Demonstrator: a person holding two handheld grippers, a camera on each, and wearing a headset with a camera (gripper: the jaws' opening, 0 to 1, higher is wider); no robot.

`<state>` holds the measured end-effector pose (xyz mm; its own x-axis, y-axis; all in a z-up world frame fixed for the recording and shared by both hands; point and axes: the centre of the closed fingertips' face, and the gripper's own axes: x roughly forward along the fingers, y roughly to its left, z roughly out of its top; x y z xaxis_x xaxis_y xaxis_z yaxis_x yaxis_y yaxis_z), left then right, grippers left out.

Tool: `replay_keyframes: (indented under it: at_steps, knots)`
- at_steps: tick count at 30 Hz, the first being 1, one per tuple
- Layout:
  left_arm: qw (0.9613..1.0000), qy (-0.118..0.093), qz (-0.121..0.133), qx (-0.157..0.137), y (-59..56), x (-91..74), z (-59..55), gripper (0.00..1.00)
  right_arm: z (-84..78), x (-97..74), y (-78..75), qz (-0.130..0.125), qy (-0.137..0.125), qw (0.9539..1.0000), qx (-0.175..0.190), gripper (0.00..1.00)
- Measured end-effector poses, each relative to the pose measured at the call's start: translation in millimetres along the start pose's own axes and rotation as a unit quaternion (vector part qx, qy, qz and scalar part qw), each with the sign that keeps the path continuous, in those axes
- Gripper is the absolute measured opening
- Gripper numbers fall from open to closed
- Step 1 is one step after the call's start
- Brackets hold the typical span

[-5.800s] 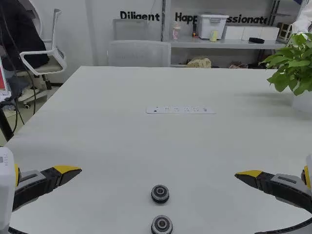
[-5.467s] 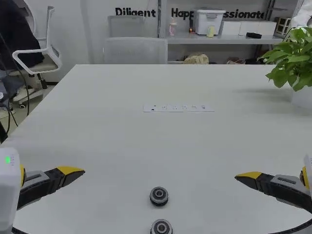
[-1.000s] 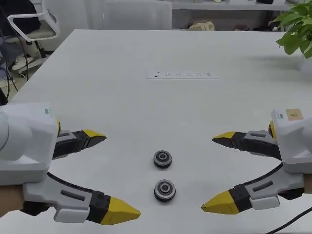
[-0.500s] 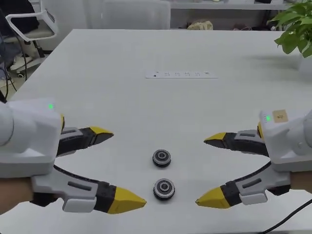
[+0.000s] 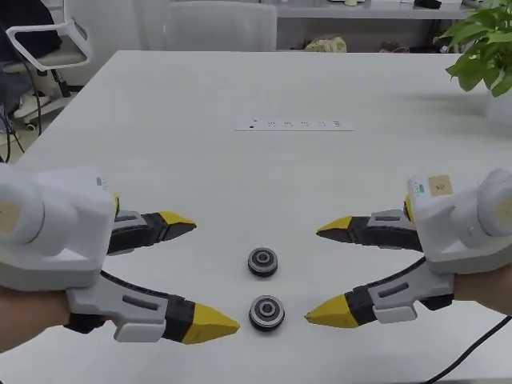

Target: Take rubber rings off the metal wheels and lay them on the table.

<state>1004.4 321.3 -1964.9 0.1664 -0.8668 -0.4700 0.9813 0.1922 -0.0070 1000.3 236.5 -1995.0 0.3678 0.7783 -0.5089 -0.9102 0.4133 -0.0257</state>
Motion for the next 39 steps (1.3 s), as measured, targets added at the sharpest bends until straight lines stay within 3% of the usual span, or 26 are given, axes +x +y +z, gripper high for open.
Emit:
replay_keyframes:
  at_steps: [21, 39]
  knots:
    - [0.9990, 0.014, -0.036, 0.020, -4.0, 18.7, -9.0, 0.72, -6.8, 15.2, 3.6, 0.023, 0.011, 0.9995, -0.021, 0.60]
    - [0.9979, 0.027, -0.057, 0.014, -4.1, 32.9, -19.6, 0.62, -17.0, 25.5, 4.6, 0.039, 0.023, 0.9986, -0.026, 0.52]
